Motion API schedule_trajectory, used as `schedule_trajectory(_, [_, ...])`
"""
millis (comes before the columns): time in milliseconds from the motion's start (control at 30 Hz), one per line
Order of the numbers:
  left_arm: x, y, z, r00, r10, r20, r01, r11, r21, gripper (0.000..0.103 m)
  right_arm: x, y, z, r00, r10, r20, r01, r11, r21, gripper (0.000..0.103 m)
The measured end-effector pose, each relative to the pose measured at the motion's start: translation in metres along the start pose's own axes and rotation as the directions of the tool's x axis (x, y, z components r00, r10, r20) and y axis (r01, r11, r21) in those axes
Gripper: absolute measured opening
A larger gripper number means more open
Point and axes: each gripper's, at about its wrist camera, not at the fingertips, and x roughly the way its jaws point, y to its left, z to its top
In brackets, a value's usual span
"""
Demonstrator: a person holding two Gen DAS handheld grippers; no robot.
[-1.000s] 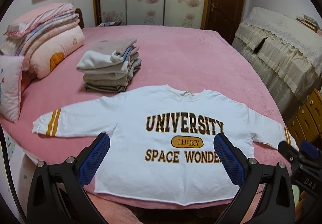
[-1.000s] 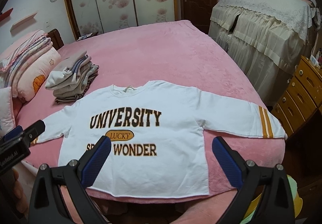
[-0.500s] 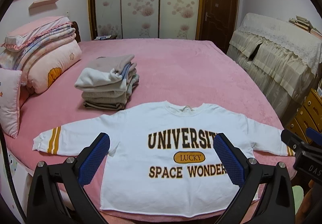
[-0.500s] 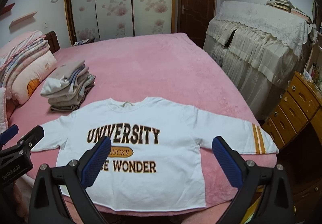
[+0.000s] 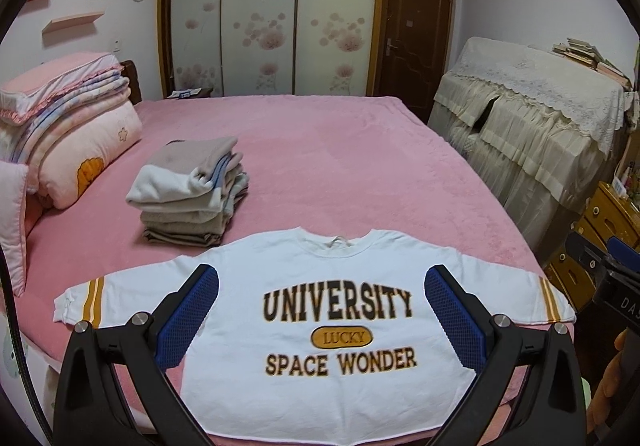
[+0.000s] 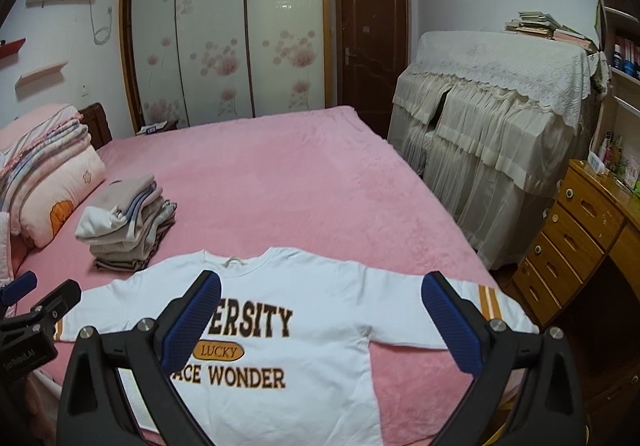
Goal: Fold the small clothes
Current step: 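Reach the right tool to the striped sleeve cuff and grasp it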
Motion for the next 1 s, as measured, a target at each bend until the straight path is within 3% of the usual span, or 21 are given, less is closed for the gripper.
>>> schedule_trajectory(133, [-0.001, -0.026, 0.008, 0.999, -0.038, 0.018, 0.038, 0.999, 0.025, 0.102, -0.003, -0.022, -0.001, 0.999, -0.021, 0.025, 0.021, 1.0, 0.007, 0.101])
schedule_trajectory(300, [0.005, -0.067, 0.018, 0.999, -0.035, 0.038, 0.032, 0.997, 0.067, 0.102, -0.002, -0.066, -0.003, 0.997, -0.056, 0.044, 0.054, 0.998, 0.041, 0.101])
schedule_trajectory(567, [0.048, -0.151, 0.022, 0.995, -0.098, -0.024, 0.101, 0.983, 0.155, 0.102, 0.017, -0.162, -0.01, 0.987, -0.16, 0.034, 0.153, 0.977, 0.148, 0.101])
schedule_trajectory(900, [0.138, -0.257, -0.007, 0.99, -0.104, -0.094, 0.126, 0.956, 0.263, 0.102, 0.057, -0.285, -0.053, 0.954, -0.288, -0.088, 0.301, 0.898, 0.32, 0.1])
schedule_trajectory(1000, [0.16, -0.284, -0.023, 0.989, -0.113, -0.099, 0.138, 0.946, 0.293, 0.102, 0.073, -0.317, -0.073, 0.949, -0.279, -0.147, 0.315, 0.868, 0.383, 0.095])
